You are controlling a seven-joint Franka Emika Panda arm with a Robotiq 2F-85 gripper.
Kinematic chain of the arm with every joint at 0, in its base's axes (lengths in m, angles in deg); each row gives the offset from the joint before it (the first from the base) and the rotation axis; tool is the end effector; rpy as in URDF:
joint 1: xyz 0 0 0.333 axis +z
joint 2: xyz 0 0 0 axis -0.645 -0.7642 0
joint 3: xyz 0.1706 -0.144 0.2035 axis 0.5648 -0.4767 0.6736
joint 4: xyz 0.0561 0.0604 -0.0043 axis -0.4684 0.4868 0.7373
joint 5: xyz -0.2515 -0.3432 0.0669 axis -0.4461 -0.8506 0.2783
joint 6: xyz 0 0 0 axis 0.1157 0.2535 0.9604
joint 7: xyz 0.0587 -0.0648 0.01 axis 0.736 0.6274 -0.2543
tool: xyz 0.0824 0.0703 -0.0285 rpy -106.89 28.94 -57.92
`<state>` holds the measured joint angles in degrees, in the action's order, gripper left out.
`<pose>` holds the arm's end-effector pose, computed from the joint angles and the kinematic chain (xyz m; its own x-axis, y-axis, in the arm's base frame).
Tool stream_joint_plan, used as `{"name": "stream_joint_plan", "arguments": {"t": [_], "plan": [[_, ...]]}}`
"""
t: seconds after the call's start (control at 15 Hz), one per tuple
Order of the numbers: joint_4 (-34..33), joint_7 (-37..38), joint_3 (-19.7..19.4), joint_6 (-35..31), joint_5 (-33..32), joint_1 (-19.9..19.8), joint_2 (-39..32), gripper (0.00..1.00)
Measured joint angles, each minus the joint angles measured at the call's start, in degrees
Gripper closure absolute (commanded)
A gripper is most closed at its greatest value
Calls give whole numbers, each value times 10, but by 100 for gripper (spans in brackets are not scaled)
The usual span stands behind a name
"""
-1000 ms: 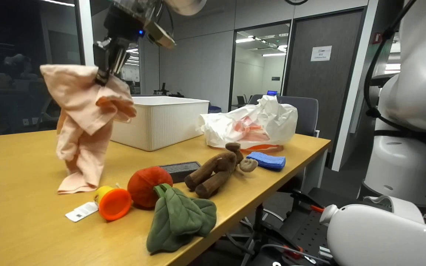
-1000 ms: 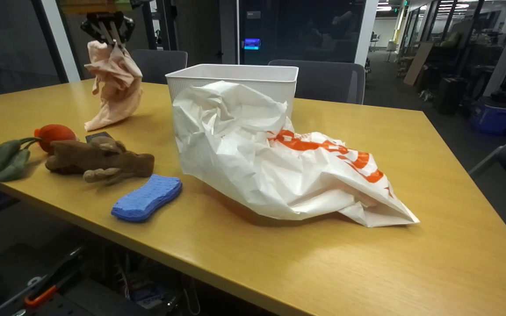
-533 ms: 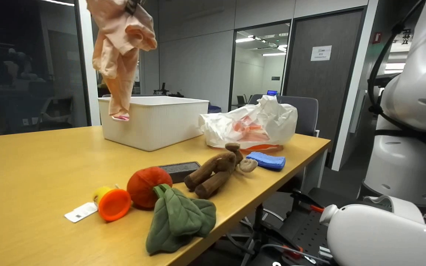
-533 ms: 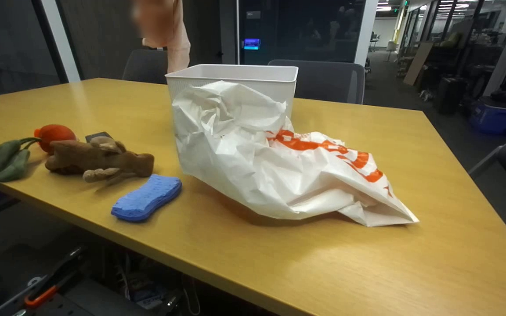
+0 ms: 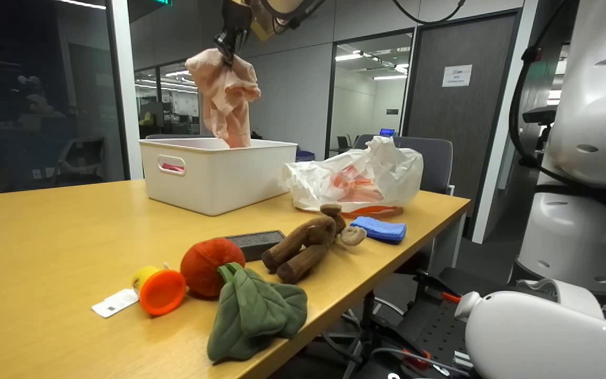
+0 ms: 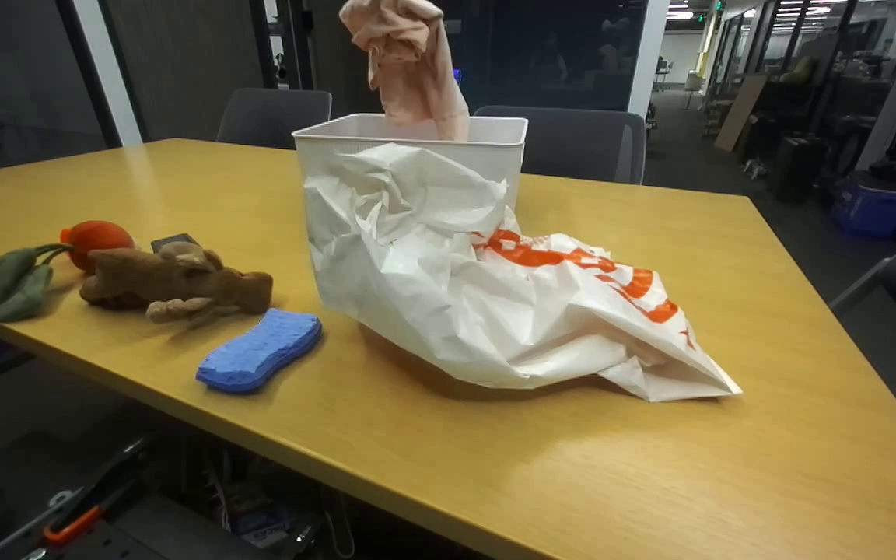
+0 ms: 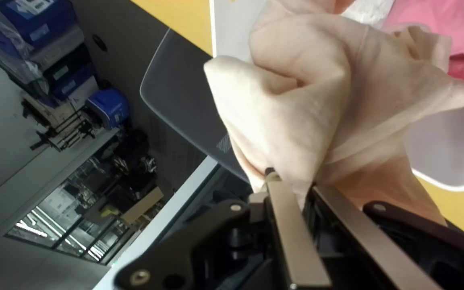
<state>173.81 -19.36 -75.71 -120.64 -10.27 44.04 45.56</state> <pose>0.6400 0.1596 0.5572 0.6498 0.5442 0.5307 0.1742 -0.7862 0.5929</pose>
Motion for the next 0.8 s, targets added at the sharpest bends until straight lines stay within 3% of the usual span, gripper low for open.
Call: {"name": "stream_joint_plan", "arguments": {"t": [0.07, 0.2, 0.67, 0.8], "plan": [[4, 17, -2, 6, -11, 2, -16, 66], [11, 40, -6, 10, -12, 8, -44, 60], [13, 51, -18, 10, -1, 23, -64, 6], [16, 42, -19, 13, 32, 23, -57, 0]]}}
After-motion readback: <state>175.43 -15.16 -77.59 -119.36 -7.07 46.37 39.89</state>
